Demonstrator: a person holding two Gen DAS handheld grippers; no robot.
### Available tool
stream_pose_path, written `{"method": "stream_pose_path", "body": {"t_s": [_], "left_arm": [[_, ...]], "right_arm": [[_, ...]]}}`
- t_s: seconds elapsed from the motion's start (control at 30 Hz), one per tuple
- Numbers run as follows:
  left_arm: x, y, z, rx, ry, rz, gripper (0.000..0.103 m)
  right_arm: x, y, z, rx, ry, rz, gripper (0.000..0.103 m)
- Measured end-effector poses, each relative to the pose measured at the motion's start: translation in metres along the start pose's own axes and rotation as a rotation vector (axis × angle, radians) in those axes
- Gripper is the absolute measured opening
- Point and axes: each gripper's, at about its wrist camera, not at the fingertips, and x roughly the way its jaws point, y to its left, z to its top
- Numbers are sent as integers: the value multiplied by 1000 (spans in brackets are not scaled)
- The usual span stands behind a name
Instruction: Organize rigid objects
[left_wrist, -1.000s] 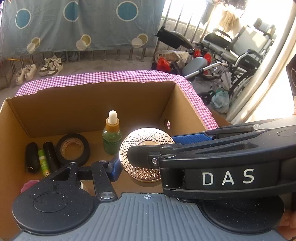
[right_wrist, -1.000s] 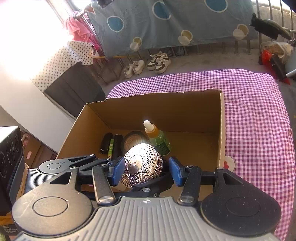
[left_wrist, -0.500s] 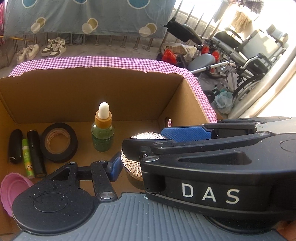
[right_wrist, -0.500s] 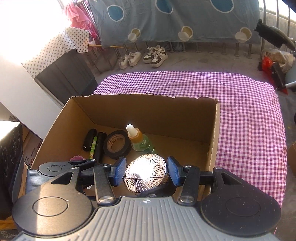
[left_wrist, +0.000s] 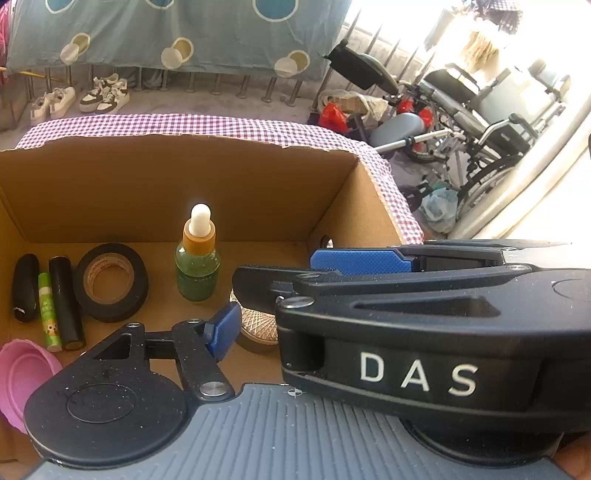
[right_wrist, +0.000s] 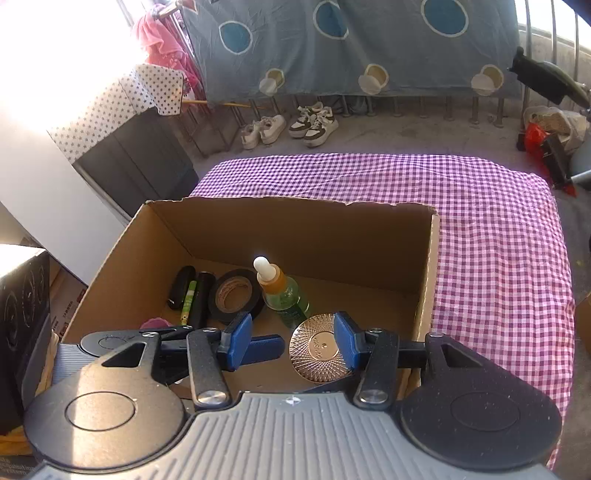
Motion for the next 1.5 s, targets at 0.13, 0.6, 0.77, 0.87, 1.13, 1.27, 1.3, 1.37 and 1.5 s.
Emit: {"method": "stream_pose_path", "body": {"t_s": [0.13,0.6,0.77,0.87,1.13,1.27,1.3,1.37,1.5], "left_arm": [[-13,-5,-6,25,-23,-12,73],[-107,-29,-58,218,-149,-38,88],[-135,-22,-86,256,-191,-16,92],[-150,-14,-97,261,-214,-17,95],[-180,7,-122,278,-288,17,98],[-189,24,-133,265,-318,79,99],[-190,29,-135,256,-322,89,99],[-190,39,-136,236,-322,113,99],[-188,57,-140,214,-327,167,99]], "right_arm": [[-21,-4,-8,59,-64,36,53],[-117,13,-88,230,-346,111,59],[-124,19,-125,303,-346,170,59],[-125,26,-143,331,-342,194,59],[-119,53,-163,335,-309,218,60],[-110,63,-163,334,-282,233,60],[-107,67,-162,332,-275,238,61],[-99,74,-160,322,-257,255,61],[-81,89,-152,307,-211,294,61]]}}
